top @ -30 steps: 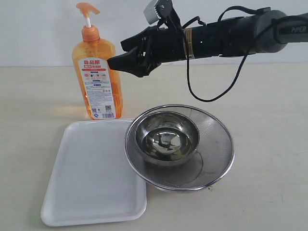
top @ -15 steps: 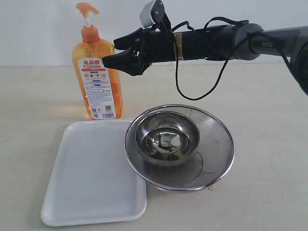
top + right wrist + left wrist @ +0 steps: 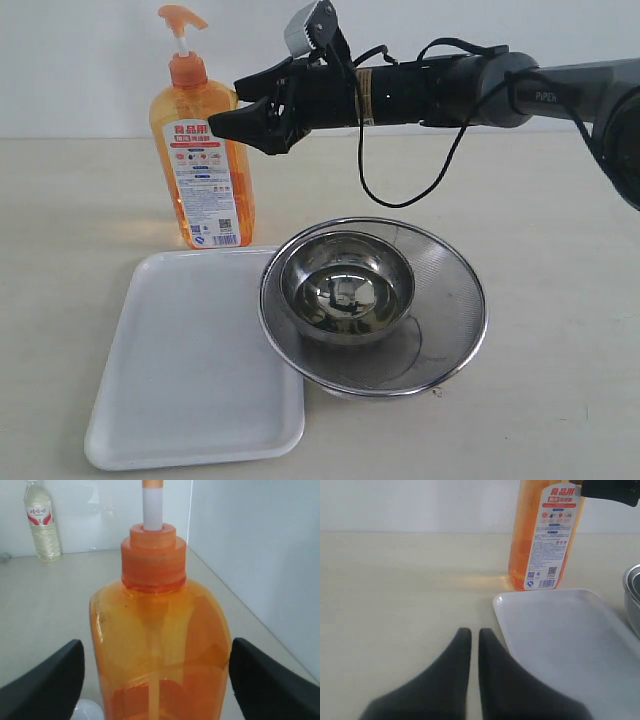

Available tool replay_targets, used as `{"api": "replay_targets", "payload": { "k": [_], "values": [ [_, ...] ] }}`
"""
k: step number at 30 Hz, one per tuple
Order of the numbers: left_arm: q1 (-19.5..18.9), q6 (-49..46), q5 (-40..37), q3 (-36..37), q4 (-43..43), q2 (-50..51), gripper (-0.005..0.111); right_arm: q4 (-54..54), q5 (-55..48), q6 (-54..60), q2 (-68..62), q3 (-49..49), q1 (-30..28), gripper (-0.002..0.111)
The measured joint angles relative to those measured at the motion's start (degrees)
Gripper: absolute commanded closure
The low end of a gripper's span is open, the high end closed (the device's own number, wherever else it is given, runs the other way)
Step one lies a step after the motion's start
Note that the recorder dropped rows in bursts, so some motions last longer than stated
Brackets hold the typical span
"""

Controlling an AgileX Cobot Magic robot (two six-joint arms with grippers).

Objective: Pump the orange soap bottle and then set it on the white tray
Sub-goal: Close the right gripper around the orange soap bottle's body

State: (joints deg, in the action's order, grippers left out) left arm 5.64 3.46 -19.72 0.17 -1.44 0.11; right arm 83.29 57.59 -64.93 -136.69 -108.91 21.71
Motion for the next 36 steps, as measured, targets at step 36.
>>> {"api": "replay_targets", "payload": {
  "k": [36],
  "values": [
    [0.0, 0.0, 0.0, 0.0, 0.0, 0.0, 0.102, -1.5, -1.0, -0.2, 0.0, 0.0, 0.0, 0.036]
  ]
}}
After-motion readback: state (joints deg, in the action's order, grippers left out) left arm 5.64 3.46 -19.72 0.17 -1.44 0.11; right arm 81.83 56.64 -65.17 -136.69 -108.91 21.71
